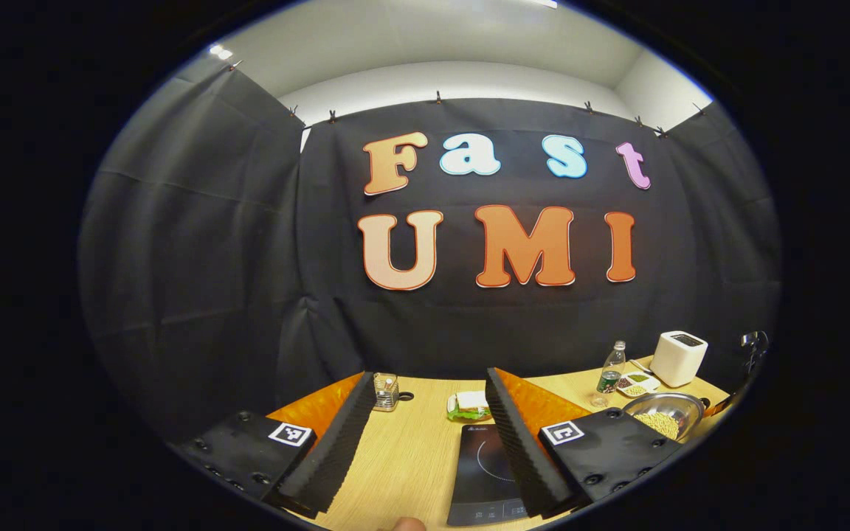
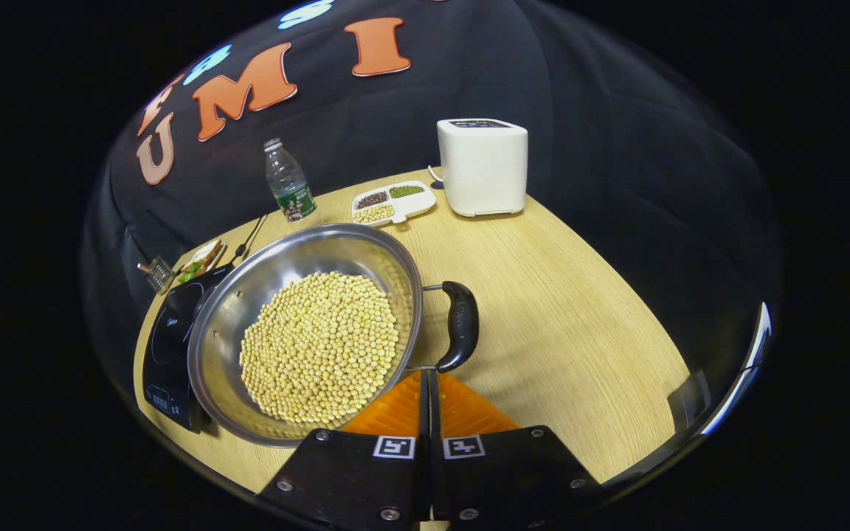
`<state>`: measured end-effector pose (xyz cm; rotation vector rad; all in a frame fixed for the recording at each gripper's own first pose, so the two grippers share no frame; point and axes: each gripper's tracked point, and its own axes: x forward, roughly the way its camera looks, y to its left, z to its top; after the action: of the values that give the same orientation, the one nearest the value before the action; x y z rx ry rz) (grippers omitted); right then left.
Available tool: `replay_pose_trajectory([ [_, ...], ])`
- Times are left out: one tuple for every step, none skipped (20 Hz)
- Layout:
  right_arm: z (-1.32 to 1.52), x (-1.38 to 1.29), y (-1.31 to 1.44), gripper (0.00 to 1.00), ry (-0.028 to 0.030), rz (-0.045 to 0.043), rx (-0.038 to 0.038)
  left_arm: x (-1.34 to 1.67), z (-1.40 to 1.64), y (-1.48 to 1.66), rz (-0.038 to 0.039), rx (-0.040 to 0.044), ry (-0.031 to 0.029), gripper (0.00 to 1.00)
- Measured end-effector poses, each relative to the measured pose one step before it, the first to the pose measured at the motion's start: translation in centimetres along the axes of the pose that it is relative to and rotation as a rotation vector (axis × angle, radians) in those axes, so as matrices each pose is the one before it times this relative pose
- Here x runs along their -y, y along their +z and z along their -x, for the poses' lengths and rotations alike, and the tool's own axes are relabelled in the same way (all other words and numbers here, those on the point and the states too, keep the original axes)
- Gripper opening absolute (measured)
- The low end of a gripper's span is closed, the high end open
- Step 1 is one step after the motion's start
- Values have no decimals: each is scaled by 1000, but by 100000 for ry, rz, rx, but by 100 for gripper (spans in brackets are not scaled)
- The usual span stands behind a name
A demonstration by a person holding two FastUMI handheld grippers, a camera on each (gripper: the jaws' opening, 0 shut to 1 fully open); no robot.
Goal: First push the handle of the pot to place it horizontally, then grasp the pot with both hands and set it on the induction cooktop.
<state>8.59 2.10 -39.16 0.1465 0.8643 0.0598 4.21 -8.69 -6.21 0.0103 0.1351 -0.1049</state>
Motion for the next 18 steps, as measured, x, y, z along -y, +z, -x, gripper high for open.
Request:
replay_pose_trajectory([
  [-202, 72, 227, 0, -503, 258, 153, 322, -123, -135, -8, -421, -475, 97],
  [-216, 71, 188, 0, -426, 130, 135, 317, -102, -188, 66, -374, -568, 97],
  [-131, 177, 177, 0, -179, -233, 62, 396, -158, -171, 56, -456, -707, 97],
  [-154, 37, 216, 0, -70, -560, 32, 516, -48, -202, 246, -387, -916, 97],
  [-221, -10, 174, 0, 79, -706, 14, 451, -223, -268, 351, -628, -1066, 99],
  [-221, 29, 158, 0, 134, -644, -35, 454, -137, -351, 281, -833, -952, 99],
  [-124, 73, 196, 0, 73, -530, -15, 417, -166, -338, 284, -902, -903, 99],
  [-222, 61, 115, 0, -96, -248, 83, 305, -176, -267, 305, -717, -627, 97],
  [-243, 53, 183, 0, -379, 60, 111, 276, -313, -310, 156, -751, -508, 98],
  [-250, 200, 174, 0, -744, 363, 212, 385, -47, -399, -6, -738, -315, 97],
  [-223, 314, 207, 0, -1582, 673, 537, 313, -209, -328, 135, -596, -247, 98],
  [-155, 220, 88, 0, -604, 326, 254, 512, -285, -415, 609, -529, -438, 99],
  [-122, -63, 159, 0, -99, -333, 34, 844, -297, -310, 1037, -454, -1210, 99],
  [130, -82, 135, 0, -131, -234, -138, 933, -213, -561, 987, -948, -1708, 99],
  [-53, 53, 166, 0, -63, 60, -13, 1063, -363, -595, 987, -1168, -1854, 99],
  [-58, 66, 145, 0, -80, 86, 59, 1061, -427, -724, 957, -1364, -1930, 99],
  [-80, 5, 210, 0, -5, -102, 119, 1032, -417, -609, 897, -1396, -1559, 99],
  [-137, 33, 93, 0, -73, -206, 222, 994, -558, -812, 596, -1522, -1355, 99],
])
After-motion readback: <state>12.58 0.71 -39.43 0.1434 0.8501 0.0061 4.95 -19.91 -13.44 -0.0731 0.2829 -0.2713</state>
